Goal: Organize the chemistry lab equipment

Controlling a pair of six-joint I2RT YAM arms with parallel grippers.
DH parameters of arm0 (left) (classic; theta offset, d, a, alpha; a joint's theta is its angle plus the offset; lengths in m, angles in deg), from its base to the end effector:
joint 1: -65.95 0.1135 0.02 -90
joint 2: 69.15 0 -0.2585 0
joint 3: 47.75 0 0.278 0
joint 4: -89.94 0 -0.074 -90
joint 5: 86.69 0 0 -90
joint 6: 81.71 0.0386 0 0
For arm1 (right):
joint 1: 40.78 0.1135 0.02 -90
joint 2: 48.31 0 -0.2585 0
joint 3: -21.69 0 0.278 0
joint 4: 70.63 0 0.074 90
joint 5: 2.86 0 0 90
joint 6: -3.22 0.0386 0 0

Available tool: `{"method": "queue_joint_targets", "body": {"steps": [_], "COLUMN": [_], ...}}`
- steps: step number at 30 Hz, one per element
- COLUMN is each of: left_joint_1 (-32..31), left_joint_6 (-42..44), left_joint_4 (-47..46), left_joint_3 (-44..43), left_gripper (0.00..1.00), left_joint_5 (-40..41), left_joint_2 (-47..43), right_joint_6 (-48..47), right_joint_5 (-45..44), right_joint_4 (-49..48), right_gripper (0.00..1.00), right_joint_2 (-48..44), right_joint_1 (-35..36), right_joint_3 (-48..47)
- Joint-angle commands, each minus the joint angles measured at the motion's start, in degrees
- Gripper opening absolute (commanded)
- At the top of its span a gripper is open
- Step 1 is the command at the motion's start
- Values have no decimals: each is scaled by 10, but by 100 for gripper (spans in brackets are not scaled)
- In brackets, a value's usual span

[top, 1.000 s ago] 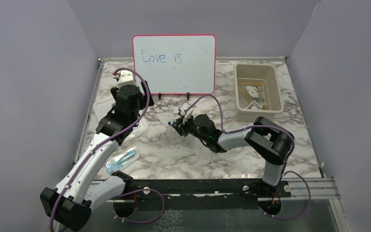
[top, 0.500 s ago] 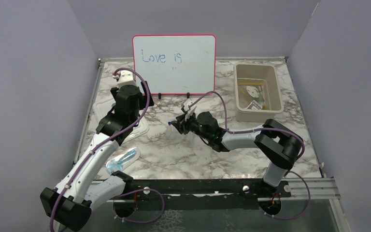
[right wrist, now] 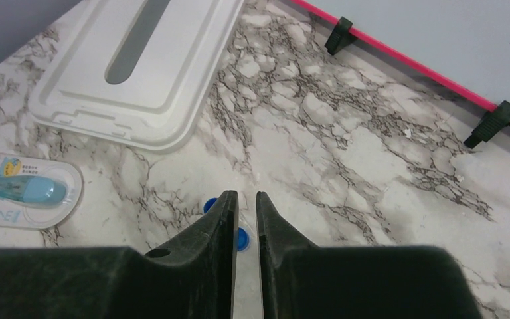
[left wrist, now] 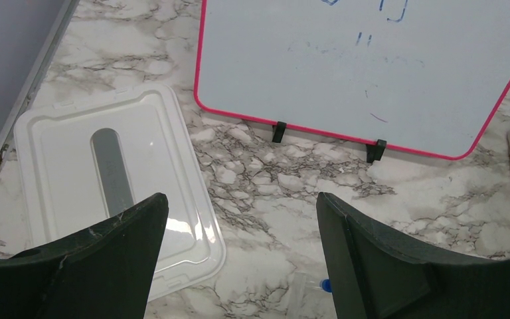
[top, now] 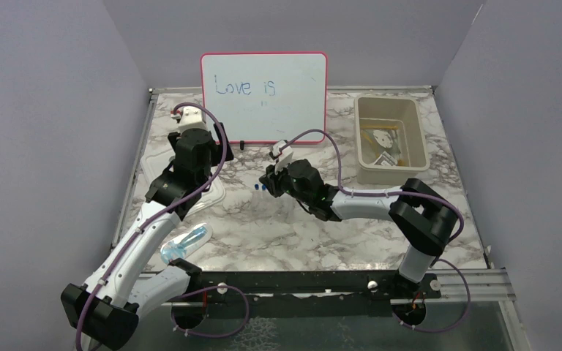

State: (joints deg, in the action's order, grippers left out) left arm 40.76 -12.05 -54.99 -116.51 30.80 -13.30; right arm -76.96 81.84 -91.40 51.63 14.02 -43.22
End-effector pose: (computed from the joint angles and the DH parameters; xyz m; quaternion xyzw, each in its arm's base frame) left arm 0.2303 -0.0886 0.3487 -0.0984 0.8109 -0.0279 0.5761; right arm 0.2342 0.3258 0.1809 -0.2754 0.7394 0.2969 0.5378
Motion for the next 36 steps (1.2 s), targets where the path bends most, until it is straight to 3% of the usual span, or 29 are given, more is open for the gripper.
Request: {"method": "queue_joint_targets", "body": {"steps": [1,4,15,20,25,30,36], "left_joint_1": [3,3,3,3,3,3,3], "left_joint_6": [4,5,16,17,14,12,14], "left_joint_4": [-6,-6,-7,-19,-26,-30,-33], "left_joint_3": [4,3,-1,12,20,23,24], "left_gripper": [85,85,87,87,88,88,88], "left_joint_5": [-15,-28,-106,-150,-189,-206,-217], "left_joint_2": [-3,-1,-2,-16,-23,-25,-19], "right_joint_6": [11,19,174,251,258,261,207], "right_joint_5": [-43,-82,-203,-209,-181,-208,-194], "right_joint_4": [55,123,521,692,713,717,654], "right_gripper": [20,22,51,54,54,55,55], "right_joint_2": [-6,-38,-196,-243,-249,-184,-148], "right_joint_1": [5,3,-34,-34,-35,-38,-84], "right_joint_3": [-15,-27,0,36,70,46,51]}}
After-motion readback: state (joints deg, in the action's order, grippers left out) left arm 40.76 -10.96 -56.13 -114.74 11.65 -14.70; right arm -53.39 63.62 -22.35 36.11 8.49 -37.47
